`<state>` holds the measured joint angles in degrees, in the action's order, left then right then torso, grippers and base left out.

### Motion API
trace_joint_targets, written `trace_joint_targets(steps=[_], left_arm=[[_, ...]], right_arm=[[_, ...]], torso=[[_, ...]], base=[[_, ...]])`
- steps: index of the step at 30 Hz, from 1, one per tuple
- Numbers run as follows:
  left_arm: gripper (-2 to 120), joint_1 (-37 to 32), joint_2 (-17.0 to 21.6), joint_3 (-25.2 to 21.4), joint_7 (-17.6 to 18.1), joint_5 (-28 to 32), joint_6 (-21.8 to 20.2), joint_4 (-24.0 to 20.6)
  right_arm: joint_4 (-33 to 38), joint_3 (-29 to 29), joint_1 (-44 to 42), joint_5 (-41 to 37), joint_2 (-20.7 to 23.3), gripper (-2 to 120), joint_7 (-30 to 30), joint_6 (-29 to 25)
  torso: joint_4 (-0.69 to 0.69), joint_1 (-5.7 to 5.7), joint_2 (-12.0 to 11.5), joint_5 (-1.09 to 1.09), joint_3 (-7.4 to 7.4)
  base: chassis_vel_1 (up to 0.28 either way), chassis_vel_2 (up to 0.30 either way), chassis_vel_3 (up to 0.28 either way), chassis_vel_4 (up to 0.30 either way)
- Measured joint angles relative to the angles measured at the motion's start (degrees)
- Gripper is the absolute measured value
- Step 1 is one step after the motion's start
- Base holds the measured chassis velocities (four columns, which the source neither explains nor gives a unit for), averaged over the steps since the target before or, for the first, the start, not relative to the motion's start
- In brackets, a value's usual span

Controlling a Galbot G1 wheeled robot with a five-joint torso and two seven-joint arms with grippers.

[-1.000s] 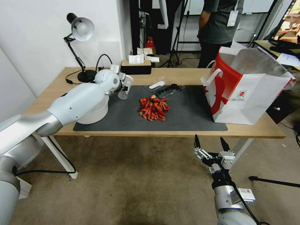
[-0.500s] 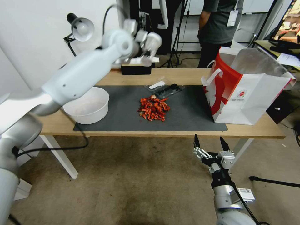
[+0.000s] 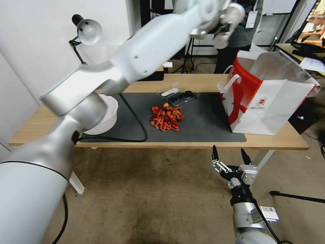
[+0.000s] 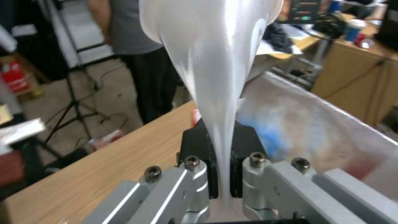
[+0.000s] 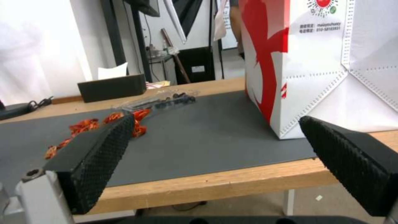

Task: Pick up the trash from the table and place it into the takeout bag.

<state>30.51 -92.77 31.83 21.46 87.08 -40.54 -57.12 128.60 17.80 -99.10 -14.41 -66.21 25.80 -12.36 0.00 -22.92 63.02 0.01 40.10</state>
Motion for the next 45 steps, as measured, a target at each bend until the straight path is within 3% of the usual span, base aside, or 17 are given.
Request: trace_joint_targets(steps=[4, 6, 7, 10, 15, 18, 24, 33, 45], left_arm=[[9, -0.3, 0.1, 2.0, -3.1, -1.4, 1.1, -2.0], [9, -0.7, 0.2, 4.4, -8.3, -3.6, 2.9, -3.5], [9, -0.7, 0.2, 4.4, -8.3, -3.6, 2.9, -3.5], [3, -0.3, 0.3, 7.9, -12.9, -6.0, 6.0, -5.1], [5, 0.3, 0.4, 11.5, -16.2, -7.6, 8.4, -6.2], [5, 0.5, 0.4, 15.2, -20.1, -8.9, 10.2, -7.1], [1, 0.1, 0.5, 19.8, -21.2, -9.3, 11.5, -7.8], [7, -0.2, 0.6, 21.1, -20.9, -9.2, 10.8, -6.7], [50, 0.6, 0.6, 19.0, -18.5, -6.8, 10.5, -8.0]], right_arm=[[0.0, 0.0, -0.3, 0.2, -0.3, 100, -0.1, -0.3], [0.0, 0.0, -0.4, 0.4, -0.4, 100, -0.2, -0.5], [0.0, 0.0, -0.4, 0.4, -0.4, 100, -0.2, -0.5], [0.2, 0.1, -0.3, 0.4, -0.5, 100, -0.2, -0.5], [0.2, 0.2, -0.7, 0.8, -0.9, 100, -0.2, -0.6], [0.2, 0.1, -1.0, 1.2, -1.5, 100, -0.3, -0.9], [0.2, 0.1, -1.2, 1.4, -1.9, 100, -0.4, -1.2], [0.3, 0.2, -1.6, 1.6, -1.7, 100, -0.6, -1.7], [-0.5, -0.2, -0.4, 1.3, -1.4, 100, -0.6, -1.6]], torso=[[0.02, 0.0, 0.0, -0.02, 0.0], [0.01, 0.0, 0.0, -0.01, 0.01], [0.01, 0.0, 0.0, -0.01, 0.01], [0.0, 0.0, 0.0, -0.01, 0.01], [0.0, 0.0, 0.0, -0.01, 0.0], [0.0, 0.0, 0.0, -0.01, 0.0], [0.0, 0.0, 0.0, -0.01, 0.01], [0.01, 0.0, 0.0, -0.01, 0.01], [0.0, 0.0, 0.0, -0.01, 0.01]], base=[[0.0, 0.0, 0.0, 0.0], [0.0, 0.0, 0.0, 0.0], [0.0, 0.0, 0.0, 0.0], [0.0, 0.0, 0.0, 0.0], [0.0, 0.0, 0.0, 0.0], [0.0, 0.0, 0.0, 0.0], [0.0, 0.0, 0.0, 0.0], [0.0, 0.0, 0.0, 0.0], [0.0, 0.0, 0.0, 0.0]])
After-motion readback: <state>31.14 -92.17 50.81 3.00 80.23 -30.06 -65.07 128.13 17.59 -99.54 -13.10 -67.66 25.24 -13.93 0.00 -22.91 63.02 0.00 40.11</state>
